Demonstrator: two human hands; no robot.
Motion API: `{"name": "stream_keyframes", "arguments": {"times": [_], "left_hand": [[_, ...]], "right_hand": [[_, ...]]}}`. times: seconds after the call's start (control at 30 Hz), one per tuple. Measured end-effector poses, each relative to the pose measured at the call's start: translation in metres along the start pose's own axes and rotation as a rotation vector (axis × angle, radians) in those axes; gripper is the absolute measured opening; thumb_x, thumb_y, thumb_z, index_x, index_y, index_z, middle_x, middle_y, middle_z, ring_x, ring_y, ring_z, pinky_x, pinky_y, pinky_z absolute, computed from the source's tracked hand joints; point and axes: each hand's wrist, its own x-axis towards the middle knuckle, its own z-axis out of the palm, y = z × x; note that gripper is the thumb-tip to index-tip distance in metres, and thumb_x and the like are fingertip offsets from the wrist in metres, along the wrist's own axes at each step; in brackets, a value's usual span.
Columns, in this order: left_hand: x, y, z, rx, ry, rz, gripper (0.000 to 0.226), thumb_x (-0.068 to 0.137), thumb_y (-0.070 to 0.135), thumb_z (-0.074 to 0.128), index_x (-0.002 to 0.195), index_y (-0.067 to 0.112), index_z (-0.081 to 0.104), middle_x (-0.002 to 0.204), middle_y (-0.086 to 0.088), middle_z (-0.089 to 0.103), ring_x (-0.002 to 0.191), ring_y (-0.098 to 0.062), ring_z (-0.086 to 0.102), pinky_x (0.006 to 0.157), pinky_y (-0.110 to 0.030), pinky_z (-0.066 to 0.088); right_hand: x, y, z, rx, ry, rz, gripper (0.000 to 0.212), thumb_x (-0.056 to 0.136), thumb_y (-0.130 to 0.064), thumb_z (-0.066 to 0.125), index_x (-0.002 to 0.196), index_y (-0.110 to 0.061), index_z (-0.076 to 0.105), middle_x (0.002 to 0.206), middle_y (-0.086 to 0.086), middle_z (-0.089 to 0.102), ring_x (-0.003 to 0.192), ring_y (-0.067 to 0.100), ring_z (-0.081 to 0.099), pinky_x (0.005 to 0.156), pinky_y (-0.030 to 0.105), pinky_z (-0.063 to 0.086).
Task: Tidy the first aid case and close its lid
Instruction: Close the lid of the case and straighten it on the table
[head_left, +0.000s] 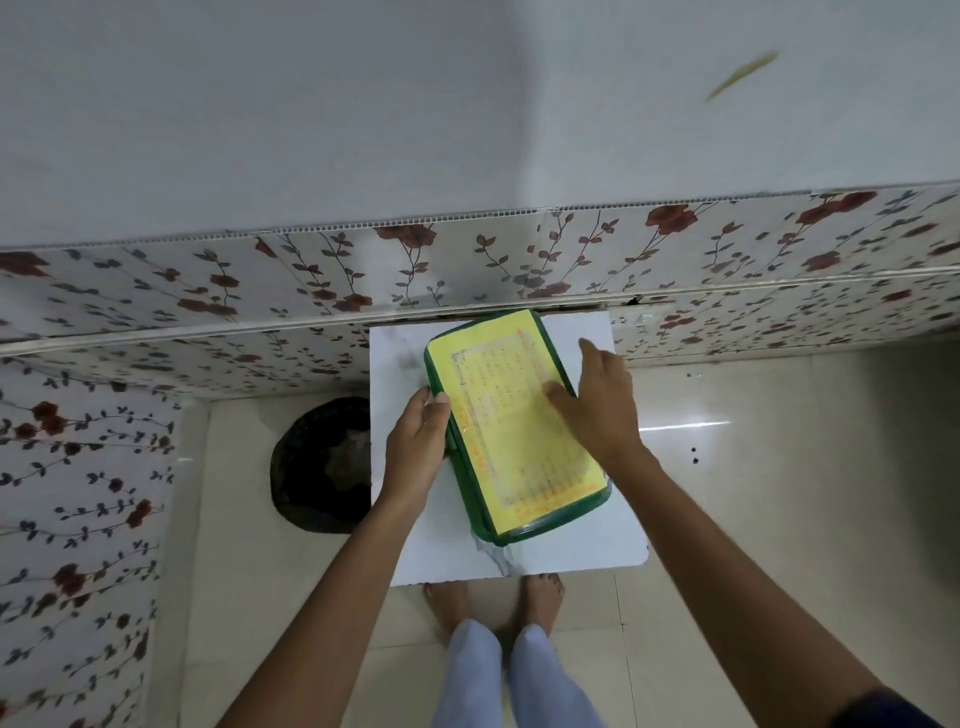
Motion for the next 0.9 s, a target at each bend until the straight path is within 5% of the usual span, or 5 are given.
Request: {"name": "stream_keyframes", "arguments": {"times": [0.1,0.37,0.6,0.7,0.9], "left_hand": [[-0.001,0.003,0.003,0.088,0.007,0.048,0.032,0.093,0.040,0.043,0.119,0.025,0.055,0.107,0.002,0.066,0.101,-0.017,0.061,0.093,-0.045,0.050],[0.004,0.004,0.005,0.289,0.070,0.161,0.031,0.093,0.034,0.048,0.114,0.013,0.059,0.099,0.000,0.066,0.085,-0.014,0.060,0.062,-0.015,0.043],[0.016,0.000,0.000,0.055,0.093,-0.032,0.012,0.085,0.018,0.062,0.095,0.018,0.067,0.100,-0.008,0.071,0.092,-0.026,0.066,0.083,-0.049,0.056],[0.027,0.017,-0.002,-0.077,0.060,-0.158,0.016,0.082,0.003,0.060,0.093,0.014,0.066,0.096,-0.008,0.069,0.090,-0.025,0.065,0.087,-0.042,0.054],[0.065,0.047,0.014,-0.003,0.258,-0.117,0.033,0.093,0.032,0.038,0.068,0.013,0.049,0.075,-0.006,0.052,0.066,-0.019,0.048,0.059,-0.029,0.036]], "right_hand": [[0.002,0.001,0.006,0.169,-0.124,0.030,0.057,0.095,-0.030,0.047,0.145,-0.015,0.024,0.144,0.011,0.044,0.124,0.032,0.050,0.099,0.044,0.043],[-0.018,-0.005,0.035,0.081,0.026,-0.038,0.046,0.097,-0.026,0.040,0.139,-0.013,0.028,0.129,0.010,0.054,0.106,0.026,0.061,0.085,0.039,0.052],[-0.018,-0.009,0.030,0.057,-0.033,-0.021,0.046,0.095,-0.026,0.045,0.138,-0.014,0.030,0.130,0.007,0.054,0.107,0.027,0.061,0.084,0.040,0.052],[0.008,-0.014,0.013,0.297,-0.156,0.156,0.038,0.088,-0.027,0.053,0.124,-0.014,0.048,0.114,0.003,0.062,0.100,0.024,0.062,0.080,0.035,0.052],[0.069,-0.046,0.017,0.303,-0.147,0.170,0.057,0.092,-0.055,0.031,0.120,-0.010,0.055,0.108,0.008,0.065,0.093,0.027,0.062,0.074,0.034,0.045]]}}
